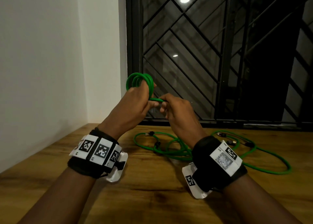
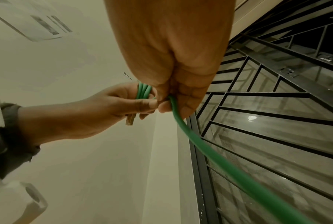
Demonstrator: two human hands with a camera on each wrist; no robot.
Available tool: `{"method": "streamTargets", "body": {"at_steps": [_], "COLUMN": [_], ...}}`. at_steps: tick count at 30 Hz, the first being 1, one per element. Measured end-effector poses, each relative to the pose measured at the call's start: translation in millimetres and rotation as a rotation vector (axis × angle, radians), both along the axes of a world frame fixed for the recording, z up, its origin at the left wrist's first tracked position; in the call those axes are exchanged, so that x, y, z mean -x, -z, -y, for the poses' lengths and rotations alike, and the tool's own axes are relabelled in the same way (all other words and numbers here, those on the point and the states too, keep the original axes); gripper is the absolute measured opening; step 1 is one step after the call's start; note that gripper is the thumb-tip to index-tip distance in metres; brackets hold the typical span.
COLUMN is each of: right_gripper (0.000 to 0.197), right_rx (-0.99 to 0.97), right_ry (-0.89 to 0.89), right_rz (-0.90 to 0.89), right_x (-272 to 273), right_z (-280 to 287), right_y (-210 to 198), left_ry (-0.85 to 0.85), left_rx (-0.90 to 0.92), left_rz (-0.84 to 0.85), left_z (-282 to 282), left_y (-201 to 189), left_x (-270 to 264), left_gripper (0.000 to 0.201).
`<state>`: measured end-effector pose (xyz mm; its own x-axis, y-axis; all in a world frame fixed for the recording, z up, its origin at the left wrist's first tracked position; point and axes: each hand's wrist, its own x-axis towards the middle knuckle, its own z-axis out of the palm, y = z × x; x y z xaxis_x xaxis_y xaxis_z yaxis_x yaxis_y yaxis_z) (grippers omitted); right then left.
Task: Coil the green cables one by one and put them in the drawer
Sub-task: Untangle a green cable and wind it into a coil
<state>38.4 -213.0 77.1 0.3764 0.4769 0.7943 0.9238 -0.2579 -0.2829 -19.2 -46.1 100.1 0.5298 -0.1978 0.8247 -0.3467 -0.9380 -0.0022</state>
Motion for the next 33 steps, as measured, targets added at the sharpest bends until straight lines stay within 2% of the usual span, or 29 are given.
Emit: {"method": "streamTargets", "body": {"at_steps": [4,7,9,13,16,20,23,26,30,33], "right_gripper": [0.014,0.031,0.032,0.021,0.023,0.012,0.012,0.014,0.019,0.022], "right_rx": [0.063,0.237,0.306,0.379,0.230,0.027,-0.106,-0.277,-0.501,-0.606], "right_ry": [-0.055,-0.060,-0.017,0.191,0.241,0.441,0.543,0.490,0.368,0.294], "right_rz": [-0.069,-0.214,-0.252,-0.063,0.044,0.273,0.338,0.239,0.126,0.107], "right_x": [5,8,8,12,17,19,16,10,2,-2], "right_z": [-1,-3,-2,2,5,11,14,16,22,24], "right_y": [-1,2,4,3,-2,-10,-13,-14,-17,-20], "left_ry": [-0.173,-0.248,-0.332,-0.446,-0.423,-0.302,-0.090,0.162,0.529,0.668], "left_rx": [-0.091,-0.113,-0.047,0.096,0.118,0.175,0.296,0.415,0.603,0.670], "left_rz": [0.107,0.164,0.216,0.251,0.182,0.054,-0.088,-0.287,-0.463,-0.529], "left_z": [-3,-8,-15,-35,-39,-36,-33,-23,0,16], "left_y": [1,1,-3,-9,-5,1,0,-1,0,1], "left_x": [2,2,6,14,8,-3,-3,1,6,8], "left_gripper": [0.050,0.048,0.044,0.047,0.047,0.036,0.026,0.031,0.023,0.026]}}
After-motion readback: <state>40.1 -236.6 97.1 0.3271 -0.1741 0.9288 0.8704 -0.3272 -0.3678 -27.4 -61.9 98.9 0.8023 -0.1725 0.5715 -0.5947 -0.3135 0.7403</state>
